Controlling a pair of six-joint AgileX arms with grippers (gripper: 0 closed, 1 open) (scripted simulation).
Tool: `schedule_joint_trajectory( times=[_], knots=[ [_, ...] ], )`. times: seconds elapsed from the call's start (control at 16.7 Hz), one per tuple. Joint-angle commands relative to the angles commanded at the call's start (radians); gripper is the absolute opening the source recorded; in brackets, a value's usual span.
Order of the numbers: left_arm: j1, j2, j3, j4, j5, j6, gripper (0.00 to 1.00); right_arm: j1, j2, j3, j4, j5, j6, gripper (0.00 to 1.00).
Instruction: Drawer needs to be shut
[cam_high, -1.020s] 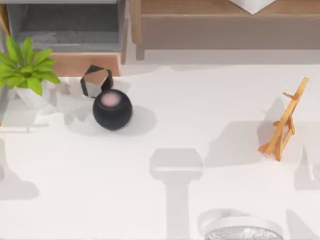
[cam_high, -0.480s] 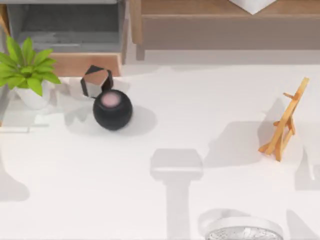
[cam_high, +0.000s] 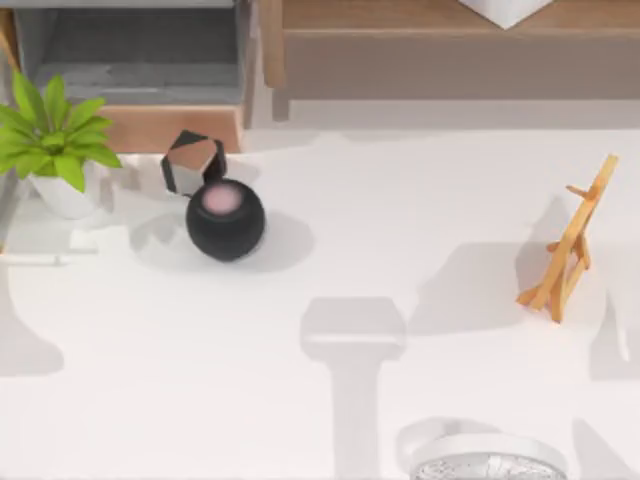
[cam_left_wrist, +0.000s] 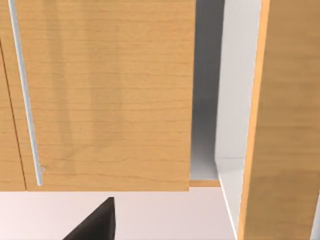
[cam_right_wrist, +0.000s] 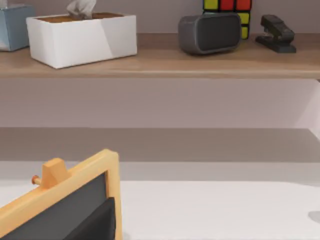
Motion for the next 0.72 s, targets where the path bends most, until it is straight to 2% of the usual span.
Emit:
schedule_joint_trajectory(
  times=[0.06,0.72],
  knots=[
    [0.000,0.000,0.000,0.000,0.000,0.000,1.00,0.000,0.000,0.000,0.000,0.000,0.000,1.00],
    [0.000,0.000,0.000,0.000,0.000,0.000,0.17,0.000,0.000,0.000,0.000,0.000,0.000,1.00]
  ],
)
